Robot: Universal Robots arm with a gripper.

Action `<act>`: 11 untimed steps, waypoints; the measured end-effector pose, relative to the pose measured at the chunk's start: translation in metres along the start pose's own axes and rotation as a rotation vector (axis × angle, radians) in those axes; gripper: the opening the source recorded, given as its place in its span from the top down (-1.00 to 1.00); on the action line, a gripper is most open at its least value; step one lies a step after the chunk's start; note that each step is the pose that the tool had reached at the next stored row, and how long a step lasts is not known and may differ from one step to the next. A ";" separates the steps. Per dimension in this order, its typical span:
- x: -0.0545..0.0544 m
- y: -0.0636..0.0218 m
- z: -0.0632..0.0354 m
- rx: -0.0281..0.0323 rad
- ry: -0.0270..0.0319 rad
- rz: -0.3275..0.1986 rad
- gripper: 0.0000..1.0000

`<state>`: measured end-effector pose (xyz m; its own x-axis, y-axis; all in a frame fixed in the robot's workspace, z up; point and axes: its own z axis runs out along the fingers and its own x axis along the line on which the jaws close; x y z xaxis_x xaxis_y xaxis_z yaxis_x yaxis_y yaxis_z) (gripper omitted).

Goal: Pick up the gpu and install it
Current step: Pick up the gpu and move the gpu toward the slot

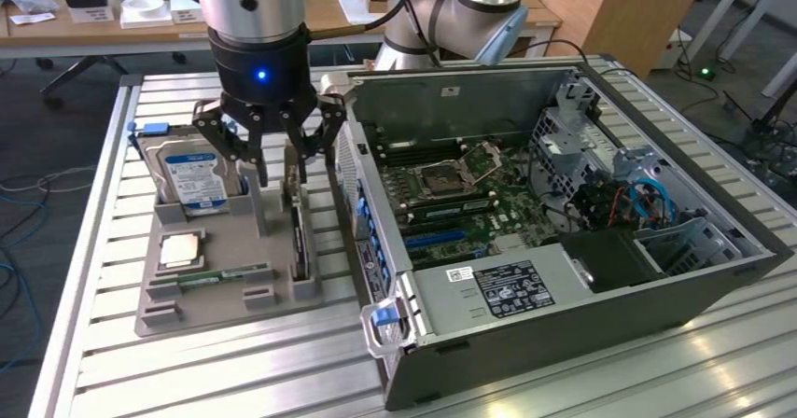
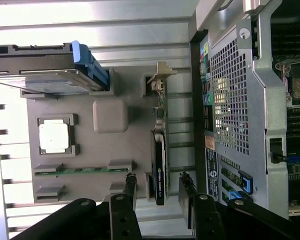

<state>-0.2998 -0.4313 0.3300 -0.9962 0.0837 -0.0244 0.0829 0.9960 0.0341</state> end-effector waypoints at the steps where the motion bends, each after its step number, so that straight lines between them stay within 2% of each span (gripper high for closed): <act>1: 0.000 0.0000 0.0000 0.0000 0.0000 0.000 0.05; 6: -0.002 0.0002 0.0011 -0.0001 -0.0001 0.000 0.05; 11: -0.003 0.0001 0.0061 0.0001 0.0001 0.000 0.05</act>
<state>-0.2964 -0.4312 0.3240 -0.9962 0.0838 -0.0243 0.0829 0.9960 0.0340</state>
